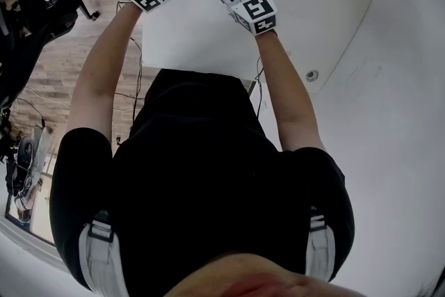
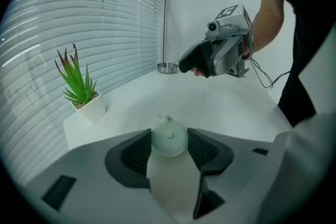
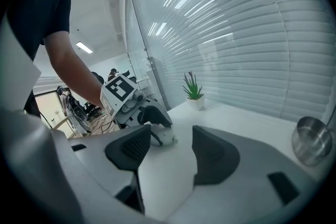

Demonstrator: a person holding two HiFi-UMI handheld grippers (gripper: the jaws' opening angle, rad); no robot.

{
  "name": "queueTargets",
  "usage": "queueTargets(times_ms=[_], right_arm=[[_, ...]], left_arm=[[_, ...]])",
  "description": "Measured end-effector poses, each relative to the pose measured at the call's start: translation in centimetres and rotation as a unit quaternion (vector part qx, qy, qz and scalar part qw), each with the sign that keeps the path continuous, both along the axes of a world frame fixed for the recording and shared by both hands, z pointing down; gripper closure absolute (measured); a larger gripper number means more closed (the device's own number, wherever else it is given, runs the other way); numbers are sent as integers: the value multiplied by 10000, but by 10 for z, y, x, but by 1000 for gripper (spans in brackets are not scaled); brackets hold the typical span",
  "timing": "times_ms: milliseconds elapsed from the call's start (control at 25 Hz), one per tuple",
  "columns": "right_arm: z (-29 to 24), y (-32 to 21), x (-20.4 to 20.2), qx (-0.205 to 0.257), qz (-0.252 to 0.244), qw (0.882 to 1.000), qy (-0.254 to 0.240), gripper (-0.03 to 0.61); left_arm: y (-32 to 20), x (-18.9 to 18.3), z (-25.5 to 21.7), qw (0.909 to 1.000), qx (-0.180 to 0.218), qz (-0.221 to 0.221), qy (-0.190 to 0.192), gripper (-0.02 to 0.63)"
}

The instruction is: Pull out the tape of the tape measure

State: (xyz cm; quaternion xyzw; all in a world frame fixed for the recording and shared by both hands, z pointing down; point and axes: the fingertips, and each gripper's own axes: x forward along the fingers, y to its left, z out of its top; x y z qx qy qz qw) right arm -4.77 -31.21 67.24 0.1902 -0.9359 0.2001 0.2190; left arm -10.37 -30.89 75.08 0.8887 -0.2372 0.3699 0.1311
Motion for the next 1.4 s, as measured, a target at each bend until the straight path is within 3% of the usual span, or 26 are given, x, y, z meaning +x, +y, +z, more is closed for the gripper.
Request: queueTargets(times_ms=[400, 800, 1160, 1400], right_arm=[[-25, 10, 4, 175, -86, 9998, -27, 354], [-73, 35, 0, 544, -78, 9984, -163, 390], [-114, 78, -14, 702, -447, 9954, -465, 420], [-127, 98, -15, 795, -485, 9945, -476, 439]], left_arm=[[8, 16, -63, 9984, -14, -91, 551, 387], [46, 15, -143, 9966, 227, 222, 754, 387], [82, 19, -196, 9935, 601, 732, 637, 387], [104, 20, -205, 9922, 601, 948, 542, 387]])
